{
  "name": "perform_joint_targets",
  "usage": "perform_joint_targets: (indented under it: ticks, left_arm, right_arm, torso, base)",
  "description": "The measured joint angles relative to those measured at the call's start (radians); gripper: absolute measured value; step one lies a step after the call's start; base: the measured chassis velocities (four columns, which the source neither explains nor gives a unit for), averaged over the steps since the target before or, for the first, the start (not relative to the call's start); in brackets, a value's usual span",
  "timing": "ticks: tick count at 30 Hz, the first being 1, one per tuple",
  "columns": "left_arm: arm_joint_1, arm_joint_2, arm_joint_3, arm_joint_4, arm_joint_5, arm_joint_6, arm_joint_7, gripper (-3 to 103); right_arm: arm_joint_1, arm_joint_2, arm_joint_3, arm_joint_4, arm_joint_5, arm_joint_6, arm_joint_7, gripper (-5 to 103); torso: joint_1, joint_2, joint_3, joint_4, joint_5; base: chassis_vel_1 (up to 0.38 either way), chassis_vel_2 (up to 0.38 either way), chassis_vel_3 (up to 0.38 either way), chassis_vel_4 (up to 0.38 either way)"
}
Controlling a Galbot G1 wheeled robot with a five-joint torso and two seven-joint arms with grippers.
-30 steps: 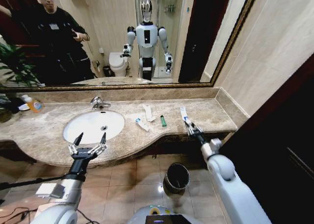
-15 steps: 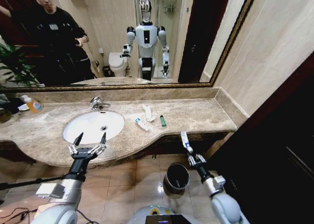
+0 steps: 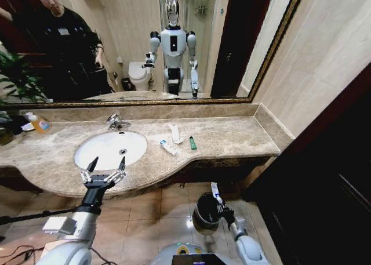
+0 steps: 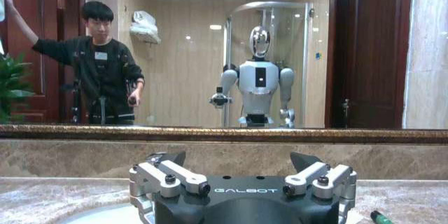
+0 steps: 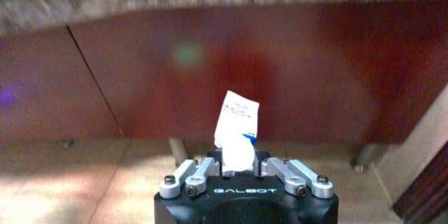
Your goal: Pick up the trash from the sink and place it in the trash bin.
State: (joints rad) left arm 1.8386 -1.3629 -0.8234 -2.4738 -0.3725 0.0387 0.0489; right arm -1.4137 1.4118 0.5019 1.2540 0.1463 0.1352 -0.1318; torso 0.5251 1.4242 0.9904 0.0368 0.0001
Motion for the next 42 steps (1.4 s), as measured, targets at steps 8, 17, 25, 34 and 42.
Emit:
perform_joint_targets:
  ticks: [8,17,25,34,42]
  left_arm:
    - [0.000,0.000,0.000,0.000,0.000,0.000,0.000,100]
    - [0.000,0.000,0.000,0.000,0.000,0.000,0.000,100]
    - [0.000,0.000,0.000,0.000,0.000,0.000,0.000,100]
    - [0.000,0.000,0.000,0.000,0.000,0.000,0.000,100]
    - [0.000,0.000,0.000,0.000,0.000,0.000,0.000,100]
  right_arm:
    - [0.063,0.046,0.014,-0.147,-0.063,0.024,0.051,32]
    - [0.084,0.077,0.014,-0.175,-0.080,0.032,0.074,65]
    - [0.081,0.085,0.012,-0.177,-0.084,0.038,0.077,96]
    - [0.078,0.081,0.014,-0.156,-0.077,0.037,0.091,100]
    - [0.054,0.073,0.015,-0.100,-0.047,0.028,0.102,100]
  torso:
    - [0.000,0.000,0.000,0.0001,-0.0002]
    - [0.000,0.000,0.000,0.0001,-0.0002]
    - [0.000,0.000,0.000,0.0000,-0.0001]
    - [0.000,0.000,0.000,0.0001,-0.0001]
    - [0.000,0.000,0.000,0.0000,0.0000]
  base:
    - [0.000,0.000,0.000,0.000]
    - [0.000,0.000,0.000,0.000]
    - [0.000,0.000,0.000,0.000]
    - [0.000,0.000,0.000,0.000]
    - [0.000,0.000,0.000,0.000]
